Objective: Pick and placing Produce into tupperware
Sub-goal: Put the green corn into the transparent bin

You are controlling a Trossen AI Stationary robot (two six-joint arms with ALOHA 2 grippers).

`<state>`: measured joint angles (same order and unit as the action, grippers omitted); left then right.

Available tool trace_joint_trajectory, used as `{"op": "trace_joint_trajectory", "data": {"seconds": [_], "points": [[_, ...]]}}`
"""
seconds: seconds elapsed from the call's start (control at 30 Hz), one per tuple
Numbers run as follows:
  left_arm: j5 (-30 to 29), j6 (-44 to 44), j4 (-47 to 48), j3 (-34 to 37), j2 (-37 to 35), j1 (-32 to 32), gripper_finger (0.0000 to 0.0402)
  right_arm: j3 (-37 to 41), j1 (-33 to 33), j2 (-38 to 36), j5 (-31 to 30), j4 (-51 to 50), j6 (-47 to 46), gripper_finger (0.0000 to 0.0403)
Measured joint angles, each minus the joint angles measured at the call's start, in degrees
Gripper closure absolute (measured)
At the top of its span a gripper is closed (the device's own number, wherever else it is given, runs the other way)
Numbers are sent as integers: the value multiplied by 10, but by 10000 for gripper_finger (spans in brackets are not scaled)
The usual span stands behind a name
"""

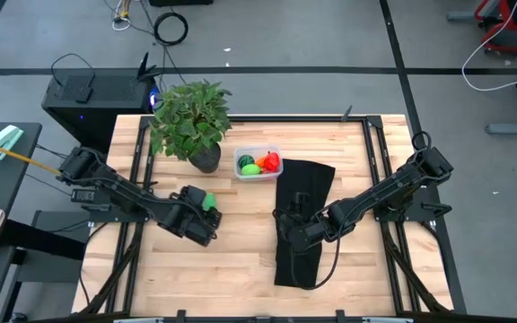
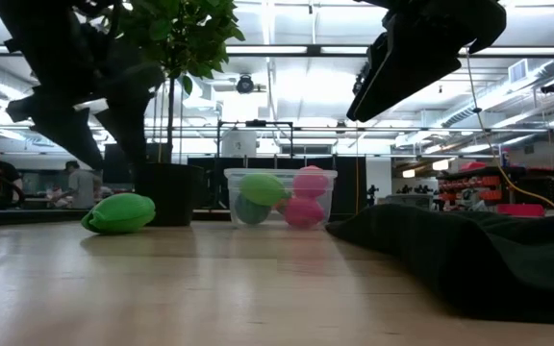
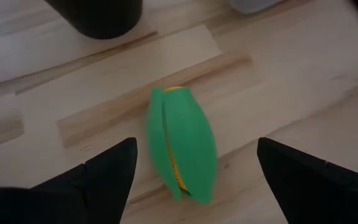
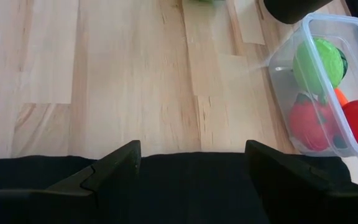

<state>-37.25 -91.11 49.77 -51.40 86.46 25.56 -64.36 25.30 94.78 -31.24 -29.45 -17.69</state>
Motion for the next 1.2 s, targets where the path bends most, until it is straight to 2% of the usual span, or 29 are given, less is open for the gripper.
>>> {"op": "trace_joint_trajectory", "data": {"seconds": [0.27, 0.8, 1.2], "points": [[1, 3, -8, 1, 9, -4, 48, 0, 0, 0, 0, 0, 0, 108], [34, 3, -32, 1, 76, -22, 7, 0, 0, 0, 0, 4, -1, 108], [53, 5, -49, 1, 121, -39, 5, 0, 0, 0, 0, 8, -2, 108]]}}
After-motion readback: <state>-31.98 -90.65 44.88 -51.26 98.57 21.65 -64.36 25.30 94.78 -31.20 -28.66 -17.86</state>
